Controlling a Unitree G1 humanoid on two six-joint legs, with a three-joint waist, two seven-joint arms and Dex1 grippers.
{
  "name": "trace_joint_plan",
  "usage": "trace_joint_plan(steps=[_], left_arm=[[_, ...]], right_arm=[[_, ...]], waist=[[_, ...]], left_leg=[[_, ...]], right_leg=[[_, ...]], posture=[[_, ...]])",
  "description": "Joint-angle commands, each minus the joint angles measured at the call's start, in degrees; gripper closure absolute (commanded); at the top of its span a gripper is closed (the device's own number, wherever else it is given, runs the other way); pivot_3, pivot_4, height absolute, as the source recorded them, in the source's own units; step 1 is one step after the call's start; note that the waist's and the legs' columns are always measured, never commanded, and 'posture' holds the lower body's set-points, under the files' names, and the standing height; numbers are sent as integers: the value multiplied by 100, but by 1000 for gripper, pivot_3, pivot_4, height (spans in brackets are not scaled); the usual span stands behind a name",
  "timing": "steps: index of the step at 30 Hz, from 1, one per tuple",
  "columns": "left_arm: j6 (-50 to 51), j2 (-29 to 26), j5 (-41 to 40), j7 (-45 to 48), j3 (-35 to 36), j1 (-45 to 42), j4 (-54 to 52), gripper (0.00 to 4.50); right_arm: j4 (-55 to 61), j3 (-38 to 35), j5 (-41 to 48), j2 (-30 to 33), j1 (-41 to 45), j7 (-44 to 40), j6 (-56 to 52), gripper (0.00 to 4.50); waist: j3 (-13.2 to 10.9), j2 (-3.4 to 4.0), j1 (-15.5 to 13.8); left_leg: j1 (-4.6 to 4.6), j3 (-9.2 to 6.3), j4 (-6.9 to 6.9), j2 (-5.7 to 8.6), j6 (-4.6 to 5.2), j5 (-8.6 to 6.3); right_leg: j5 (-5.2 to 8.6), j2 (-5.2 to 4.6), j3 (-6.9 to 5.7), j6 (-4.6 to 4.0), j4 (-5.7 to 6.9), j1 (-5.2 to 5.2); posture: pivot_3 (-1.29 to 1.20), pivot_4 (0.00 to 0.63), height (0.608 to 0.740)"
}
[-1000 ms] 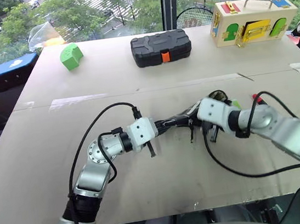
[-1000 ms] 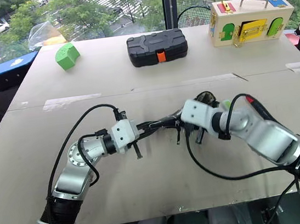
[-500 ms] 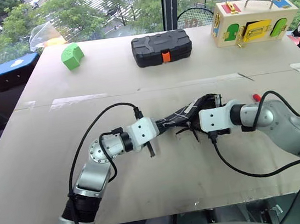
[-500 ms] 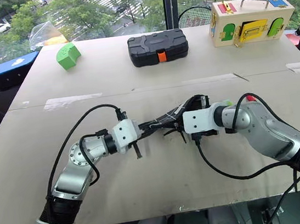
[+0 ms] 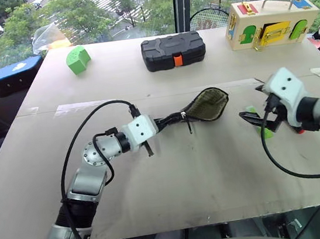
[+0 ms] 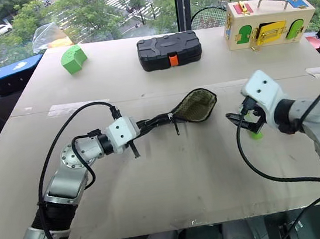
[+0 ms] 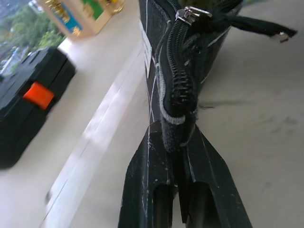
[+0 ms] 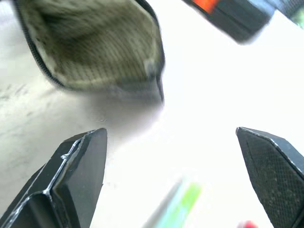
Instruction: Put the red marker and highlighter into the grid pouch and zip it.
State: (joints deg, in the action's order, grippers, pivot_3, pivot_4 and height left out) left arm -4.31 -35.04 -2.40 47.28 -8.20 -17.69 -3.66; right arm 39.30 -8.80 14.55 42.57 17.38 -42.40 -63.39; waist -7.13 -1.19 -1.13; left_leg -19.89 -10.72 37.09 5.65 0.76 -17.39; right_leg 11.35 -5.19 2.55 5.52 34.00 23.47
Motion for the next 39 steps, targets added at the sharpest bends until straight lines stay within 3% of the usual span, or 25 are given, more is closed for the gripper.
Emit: trace_joint_plan(steps=[1, 7, 12, 16, 22, 24, 30, 34, 39], left_arm=[[-57, -29, 17, -78, 134, -35, -33, 4500], [-65, 44, 41, -128, 105, -108, 21, 4500], [-214, 52, 72, -55, 27, -159, 22, 4500], [-319, 49, 129, -24, -31, -142, -3, 4500], [-334, 100, 101, -11, -77, -138, 9, 4500], [-347, 104, 102, -5, -81, -144, 31, 4500], [-486, 114, 176, 25, -132, -254, 162, 4500], [-775, 157, 283, 51, -207, -374, 338, 4500], [-1170, 221, 428, 22, -339, -472, 407, 4500]], right_arm=[[573, -744, 211, -613, 124, 651, -1569, 70], [419, -530, -151, -1547, -188, 1773, -2651, 70], [-352, -361, -532, -1989, -471, 2505, -2055, 70], [-441, -368, -489, -2067, -685, 2561, -1689, 1275], [-308, -305, -372, -1778, -940, 2369, -1206, 3773], [-165, -360, -250, -1594, -1033, 2188, -1144, 3773], [927, -1040, 945, 332, -1437, 292, -1062, 3770], [968, -1089, 1901, 1207, -580, -435, -1581, 3770], [457, -28, 2367, 1324, 825, -407, -1961, 3770]], waist=[[1, -1, 3], [2, -1, 12], [1, 2, 20], [0, 7, 34], [1, 7, 32], [0, 7, 33], [-4, 16, 31], [-5, 17, 52], [-5, 8, 14]], left_leg=[[0, 1, 1, 0, 0, 0], [0, 6, 2, 4, 0, 0], [1, 10, 4, 7, 0, 0], [2, 21, 3, 8, 0, 0], [2, 20, 4, 8, 0, 0], [2, 20, 4, 8, 0, 0], [2, 23, 6, 7, 1, 0], [12, 35, 13, 1, 2, 0], [11, 28, 15, -5, 3, -1]], right_leg=[[0, 0, 0, 0, 1, 0], [-1, -1, -1, -2, 7, 2], [-1, -4, 4, -1, 9, 3], [-1, -3, 1, -1, 10, 4], [-1, -2, 2, -1, 10, 2], [-1, -1, 2, -1, 10, 2], [-1, -1, -2, 1, 5, -2], [-3, 5, 0, 5, 3, -21], [-3, 5, -12, 4, -8, -33]], posture=[[0, 150, 740], [0, 150, 740], [0, 150, 740], [0, 150, 740], [0, 150, 740], [0, 150, 740], [0, 150, 740], [0, 150, 740], [0, 150, 740]])
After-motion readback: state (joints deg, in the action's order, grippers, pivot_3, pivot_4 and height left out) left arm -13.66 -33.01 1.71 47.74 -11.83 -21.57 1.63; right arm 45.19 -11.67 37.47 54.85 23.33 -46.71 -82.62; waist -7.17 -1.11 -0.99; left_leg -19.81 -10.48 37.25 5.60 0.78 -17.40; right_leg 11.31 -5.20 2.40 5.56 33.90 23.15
